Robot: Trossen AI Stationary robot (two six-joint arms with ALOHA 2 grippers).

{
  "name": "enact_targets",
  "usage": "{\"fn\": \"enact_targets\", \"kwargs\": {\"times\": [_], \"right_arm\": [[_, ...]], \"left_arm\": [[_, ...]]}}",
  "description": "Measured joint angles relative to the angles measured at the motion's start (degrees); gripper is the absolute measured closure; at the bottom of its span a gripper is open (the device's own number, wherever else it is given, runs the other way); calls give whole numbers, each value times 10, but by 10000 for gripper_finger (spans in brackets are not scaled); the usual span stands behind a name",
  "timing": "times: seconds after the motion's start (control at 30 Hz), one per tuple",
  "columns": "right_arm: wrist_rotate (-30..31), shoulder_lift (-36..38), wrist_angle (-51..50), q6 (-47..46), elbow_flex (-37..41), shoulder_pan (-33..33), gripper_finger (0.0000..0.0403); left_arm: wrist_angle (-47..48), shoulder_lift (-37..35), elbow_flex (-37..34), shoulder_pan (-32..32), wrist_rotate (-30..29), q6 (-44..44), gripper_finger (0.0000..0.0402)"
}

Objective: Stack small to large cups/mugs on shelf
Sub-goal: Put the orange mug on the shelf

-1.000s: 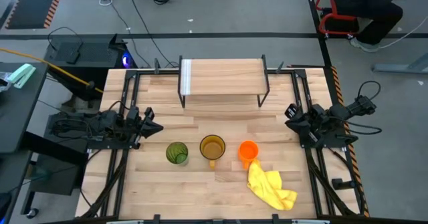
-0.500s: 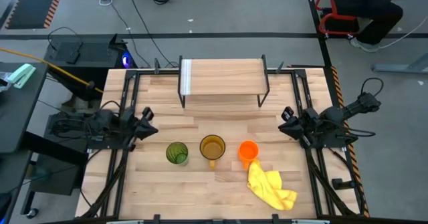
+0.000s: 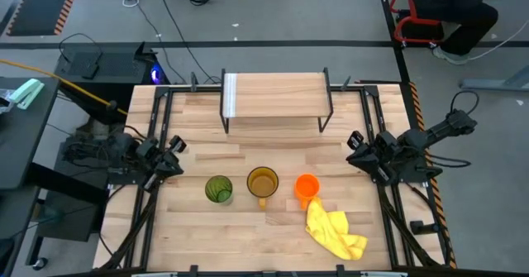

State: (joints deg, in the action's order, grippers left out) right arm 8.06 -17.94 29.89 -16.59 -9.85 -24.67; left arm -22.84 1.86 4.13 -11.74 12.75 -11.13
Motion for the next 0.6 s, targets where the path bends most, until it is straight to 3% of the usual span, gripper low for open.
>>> {"fn": "enact_targets", "kwargs": {"times": [0.1, 0.27, 0.43, 0.6], "right_arm": [[-5, -75, -46, 24, -72, -17, 347], [7, -220, -173, 59, -208, -56, 347], [187, -341, -305, -10, -269, -117, 347], [351, -418, -306, -118, -263, -223, 347]], "left_arm": [[1, 14, 11, -25, -19, 18, 377], [4, 63, 21, -68, -100, 45, 381], [4, 127, 31, -121, -169, 58, 383], [4, 170, 49, -197, -270, 89, 384]]}}
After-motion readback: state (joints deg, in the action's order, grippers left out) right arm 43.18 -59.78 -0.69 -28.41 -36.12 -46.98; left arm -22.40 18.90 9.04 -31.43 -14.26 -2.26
